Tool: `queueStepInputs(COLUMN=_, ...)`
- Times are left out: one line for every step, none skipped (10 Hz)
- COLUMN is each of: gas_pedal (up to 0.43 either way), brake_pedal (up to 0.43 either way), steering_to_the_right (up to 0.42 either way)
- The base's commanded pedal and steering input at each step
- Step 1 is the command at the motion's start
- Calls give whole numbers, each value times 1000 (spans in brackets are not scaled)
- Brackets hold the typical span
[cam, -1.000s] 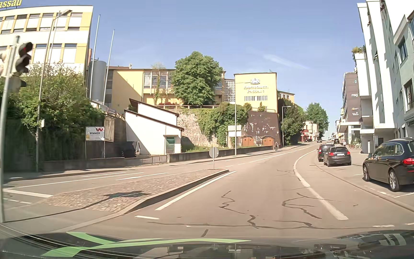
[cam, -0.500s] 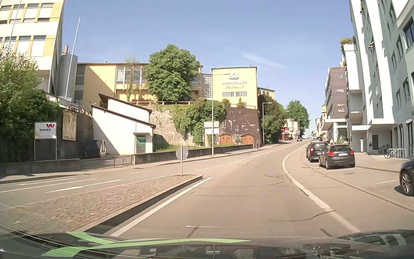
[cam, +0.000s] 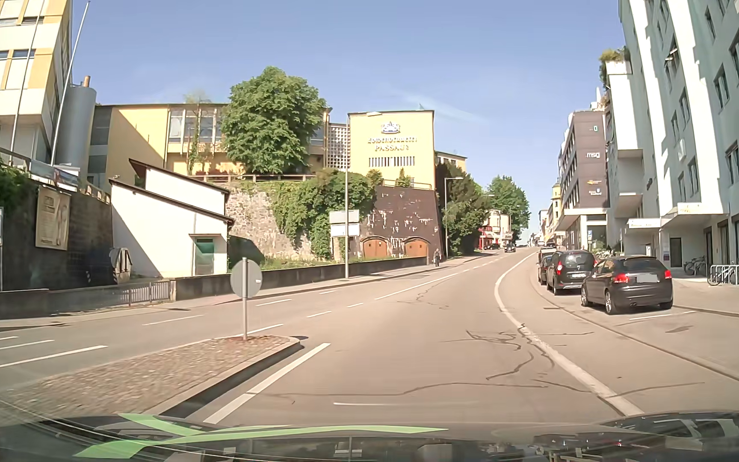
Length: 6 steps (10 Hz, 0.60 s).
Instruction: Follow the waypoints while adhering to traffic rules and regulations
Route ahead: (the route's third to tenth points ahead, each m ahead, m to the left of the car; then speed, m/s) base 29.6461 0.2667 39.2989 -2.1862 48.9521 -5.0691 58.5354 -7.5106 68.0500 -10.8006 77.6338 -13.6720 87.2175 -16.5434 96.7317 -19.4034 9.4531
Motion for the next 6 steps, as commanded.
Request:
queueStepInputs(gas_pedal=240, brake_pedal=0, steering_to_the_right=53)
queueStepInputs(gas_pedal=240, brake_pedal=0, steering_to_the_right=53)
queueStepInputs(gas_pedal=240, brake_pedal=0, steering_to_the_right=53)
queueStepInputs(gas_pedal=240, brake_pedal=0, steering_to_the_right=51)
queueStepInputs(gas_pedal=240, brake_pedal=0, steering_to_the_right=43)
queueStepInputs(gas_pedal=240, brake_pedal=0, steering_to_the_right=39)
